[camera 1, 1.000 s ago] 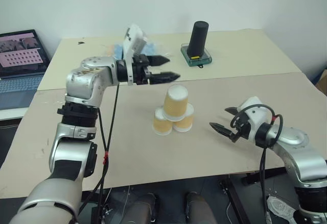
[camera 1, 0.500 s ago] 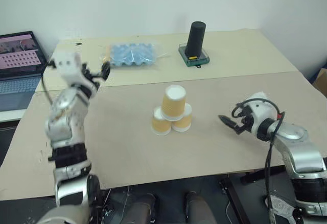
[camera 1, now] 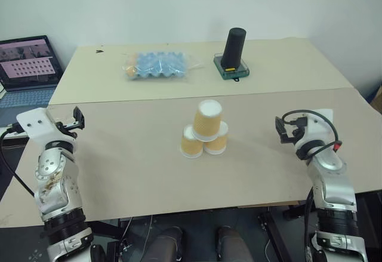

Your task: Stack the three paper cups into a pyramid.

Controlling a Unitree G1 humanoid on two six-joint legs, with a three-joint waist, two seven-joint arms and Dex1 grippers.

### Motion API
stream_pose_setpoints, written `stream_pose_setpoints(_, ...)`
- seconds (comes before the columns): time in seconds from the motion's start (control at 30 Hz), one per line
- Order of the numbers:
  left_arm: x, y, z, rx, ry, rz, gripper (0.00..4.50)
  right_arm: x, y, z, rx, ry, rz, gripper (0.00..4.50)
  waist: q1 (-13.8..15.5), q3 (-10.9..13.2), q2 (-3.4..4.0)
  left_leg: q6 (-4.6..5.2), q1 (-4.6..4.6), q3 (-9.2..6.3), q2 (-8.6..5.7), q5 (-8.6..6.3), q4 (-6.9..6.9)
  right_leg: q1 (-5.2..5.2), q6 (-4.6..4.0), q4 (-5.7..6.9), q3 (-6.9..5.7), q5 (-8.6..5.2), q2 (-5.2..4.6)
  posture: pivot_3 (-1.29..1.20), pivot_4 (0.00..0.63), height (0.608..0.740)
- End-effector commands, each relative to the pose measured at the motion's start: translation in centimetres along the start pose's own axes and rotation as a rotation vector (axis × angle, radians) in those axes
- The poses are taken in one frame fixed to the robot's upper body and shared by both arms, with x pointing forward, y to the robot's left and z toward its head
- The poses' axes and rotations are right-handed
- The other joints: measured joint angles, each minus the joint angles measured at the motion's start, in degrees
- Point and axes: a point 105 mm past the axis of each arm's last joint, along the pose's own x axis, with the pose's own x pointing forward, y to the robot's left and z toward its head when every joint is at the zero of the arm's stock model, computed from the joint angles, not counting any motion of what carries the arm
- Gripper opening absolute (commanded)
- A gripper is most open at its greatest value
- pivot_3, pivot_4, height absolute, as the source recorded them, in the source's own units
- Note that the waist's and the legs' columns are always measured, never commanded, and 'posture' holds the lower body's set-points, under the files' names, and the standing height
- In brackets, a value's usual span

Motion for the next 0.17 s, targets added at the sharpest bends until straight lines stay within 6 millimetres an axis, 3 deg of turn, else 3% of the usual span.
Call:
stream_pose_setpoints(0.03,0.05,-0.03,0.32,-0.010,-0.036,-0.014,4.46,-0.11,-0.69,0.08,0.016,-0.028,-0.027,4.50,-0.11,0.00,0.00,0.00,0.00,0.00,0.00,0.00,0.00,-0.01,0.00,0.01,0.01,0.00,0.00,0.00,0.150,0.728)
stream_pose_setpoints(0.17,0.04,-0.30,0.23,-0.015,-0.051,-0.023,4.46,0.11,-0.85,-0.58,0.026,-0.012,-0.027,4.50,-0.29,0.00,0.00,0.01,-0.01,0.01,0.01,0.00,0.00,-0.02,0.00,0.04,0.03,0.00,0.00,0.00,0.150,0.728)
